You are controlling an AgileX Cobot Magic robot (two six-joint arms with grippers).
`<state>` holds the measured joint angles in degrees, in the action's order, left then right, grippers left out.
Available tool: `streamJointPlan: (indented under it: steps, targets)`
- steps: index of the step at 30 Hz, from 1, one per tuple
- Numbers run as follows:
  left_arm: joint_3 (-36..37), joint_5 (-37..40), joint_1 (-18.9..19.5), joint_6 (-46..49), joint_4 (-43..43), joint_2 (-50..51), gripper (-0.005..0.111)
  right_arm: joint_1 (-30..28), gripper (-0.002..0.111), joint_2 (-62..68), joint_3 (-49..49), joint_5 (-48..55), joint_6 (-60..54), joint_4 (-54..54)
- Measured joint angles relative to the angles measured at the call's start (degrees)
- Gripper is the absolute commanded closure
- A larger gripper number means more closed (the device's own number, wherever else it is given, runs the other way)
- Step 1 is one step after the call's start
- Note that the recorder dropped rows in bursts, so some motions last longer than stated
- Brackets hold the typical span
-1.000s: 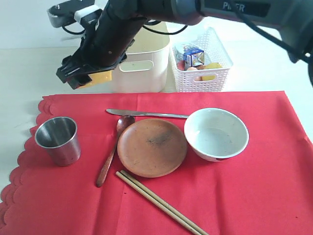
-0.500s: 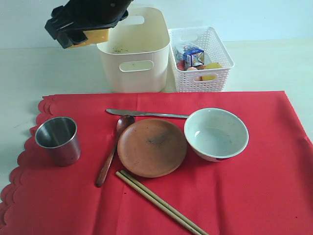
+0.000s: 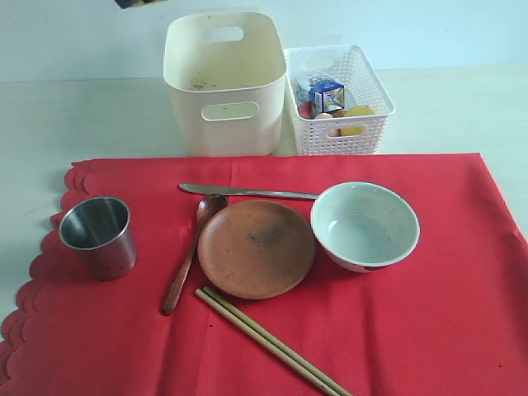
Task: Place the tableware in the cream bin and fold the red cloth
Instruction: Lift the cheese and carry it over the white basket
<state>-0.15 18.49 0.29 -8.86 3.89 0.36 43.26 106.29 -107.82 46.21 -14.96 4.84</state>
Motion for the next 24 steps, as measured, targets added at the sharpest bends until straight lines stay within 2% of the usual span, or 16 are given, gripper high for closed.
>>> streamJointPlan:
  steps: [6,24]
  targets:
    - [0.0,0.0,0.0,0.0,0.0,0.0,0.106,-1.1,0.108,-2.9,0.0,1.0,0.6,-1.5]
    - [0.0,0.0,0.0,0.0,0.0,0.0,0.106,-14.3,0.108,-5.5,0.0,5.5,2.9,-1.8]
